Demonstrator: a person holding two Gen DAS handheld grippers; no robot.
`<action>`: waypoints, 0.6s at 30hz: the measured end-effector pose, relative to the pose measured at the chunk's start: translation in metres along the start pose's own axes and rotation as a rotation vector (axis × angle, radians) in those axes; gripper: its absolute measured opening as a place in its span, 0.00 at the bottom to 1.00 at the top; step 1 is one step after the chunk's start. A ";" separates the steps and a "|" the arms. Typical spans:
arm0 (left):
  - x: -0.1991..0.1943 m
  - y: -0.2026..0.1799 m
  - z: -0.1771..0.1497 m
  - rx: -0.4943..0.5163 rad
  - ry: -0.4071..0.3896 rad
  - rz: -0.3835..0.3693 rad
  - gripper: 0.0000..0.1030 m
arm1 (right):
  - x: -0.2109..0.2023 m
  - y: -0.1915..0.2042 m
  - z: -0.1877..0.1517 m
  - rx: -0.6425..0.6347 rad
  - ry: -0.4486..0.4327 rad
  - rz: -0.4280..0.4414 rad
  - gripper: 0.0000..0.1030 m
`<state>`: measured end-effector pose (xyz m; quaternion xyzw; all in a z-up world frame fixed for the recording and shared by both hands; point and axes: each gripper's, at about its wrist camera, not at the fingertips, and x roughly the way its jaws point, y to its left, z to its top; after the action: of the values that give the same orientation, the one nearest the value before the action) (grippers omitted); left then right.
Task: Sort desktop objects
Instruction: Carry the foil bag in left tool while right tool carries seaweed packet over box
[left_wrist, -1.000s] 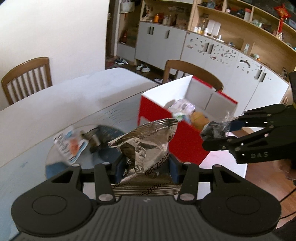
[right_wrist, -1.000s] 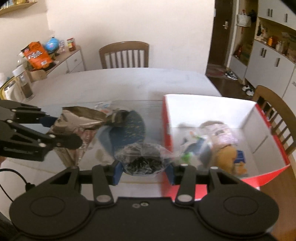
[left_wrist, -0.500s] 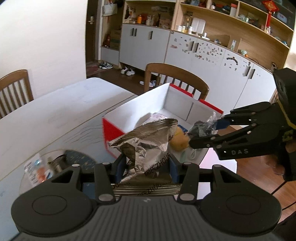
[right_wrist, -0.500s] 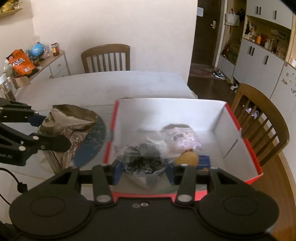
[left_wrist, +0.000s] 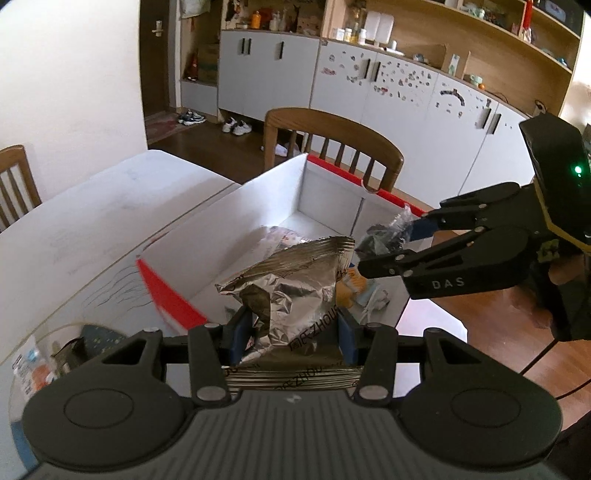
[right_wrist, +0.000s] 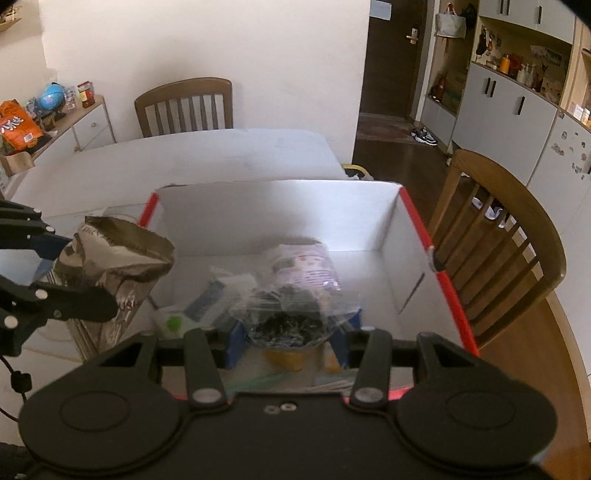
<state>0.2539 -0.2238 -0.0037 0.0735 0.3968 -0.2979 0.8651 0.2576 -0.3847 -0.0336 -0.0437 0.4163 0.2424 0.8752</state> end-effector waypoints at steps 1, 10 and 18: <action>0.004 -0.002 0.002 0.005 0.008 -0.002 0.46 | 0.003 -0.004 0.001 0.001 0.003 -0.003 0.45; 0.047 -0.016 0.020 0.050 0.083 -0.018 0.46 | 0.026 -0.032 0.004 -0.031 0.032 -0.025 0.45; 0.082 -0.027 0.031 0.104 0.165 -0.018 0.46 | 0.048 -0.044 0.010 -0.151 0.091 -0.015 0.45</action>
<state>0.3000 -0.2942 -0.0400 0.1392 0.4513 -0.3189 0.8218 0.3109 -0.4022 -0.0684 -0.1239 0.4360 0.2643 0.8513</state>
